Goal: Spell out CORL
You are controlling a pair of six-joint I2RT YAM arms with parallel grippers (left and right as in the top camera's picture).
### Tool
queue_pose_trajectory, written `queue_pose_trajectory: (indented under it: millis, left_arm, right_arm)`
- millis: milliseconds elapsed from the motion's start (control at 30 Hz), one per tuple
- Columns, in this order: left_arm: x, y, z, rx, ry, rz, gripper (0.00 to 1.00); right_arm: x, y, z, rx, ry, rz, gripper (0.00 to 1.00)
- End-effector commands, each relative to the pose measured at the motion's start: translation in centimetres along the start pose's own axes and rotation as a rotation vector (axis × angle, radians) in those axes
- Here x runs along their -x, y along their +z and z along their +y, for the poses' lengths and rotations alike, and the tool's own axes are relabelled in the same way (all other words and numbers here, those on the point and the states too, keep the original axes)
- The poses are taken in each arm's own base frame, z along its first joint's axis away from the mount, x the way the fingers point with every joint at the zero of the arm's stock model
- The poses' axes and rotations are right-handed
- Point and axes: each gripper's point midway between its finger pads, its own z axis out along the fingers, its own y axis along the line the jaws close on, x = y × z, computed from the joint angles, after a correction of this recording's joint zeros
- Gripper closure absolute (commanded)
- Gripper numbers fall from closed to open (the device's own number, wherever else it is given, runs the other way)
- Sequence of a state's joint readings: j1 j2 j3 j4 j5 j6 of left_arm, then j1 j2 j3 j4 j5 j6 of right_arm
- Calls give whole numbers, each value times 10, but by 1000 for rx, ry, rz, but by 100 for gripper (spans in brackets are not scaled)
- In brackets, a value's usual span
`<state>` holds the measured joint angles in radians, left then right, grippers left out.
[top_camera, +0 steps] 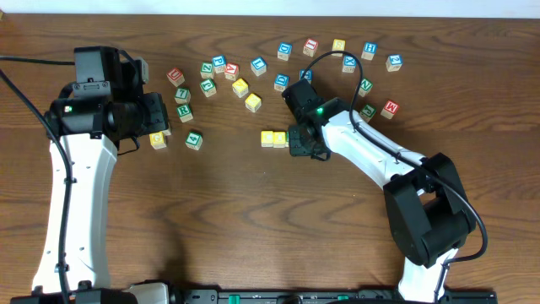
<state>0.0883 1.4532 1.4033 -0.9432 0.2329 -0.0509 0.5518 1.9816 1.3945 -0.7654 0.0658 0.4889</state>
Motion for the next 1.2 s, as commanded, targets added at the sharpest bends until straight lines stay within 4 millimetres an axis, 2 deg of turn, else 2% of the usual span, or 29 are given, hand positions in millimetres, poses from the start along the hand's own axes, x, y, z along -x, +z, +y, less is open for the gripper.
queue_pose_trajectory:
  millis: [0,367,933,1167]
  left_arm:
    - [0,2,2,8,5,9,92]
    - [0,2,2,8,5,9,92]
    - [0,2,2,9,6,9,92]
    - [0,2,2,9,6,9,92]
  right_arm:
    - [-8,6,2,-5,-16,19,98]
    - [-8,14,0,-4,-9,30,99]
    - [-2,15,-5,0,7,20,99]
    - [0,5,-1,26,1,11,99]
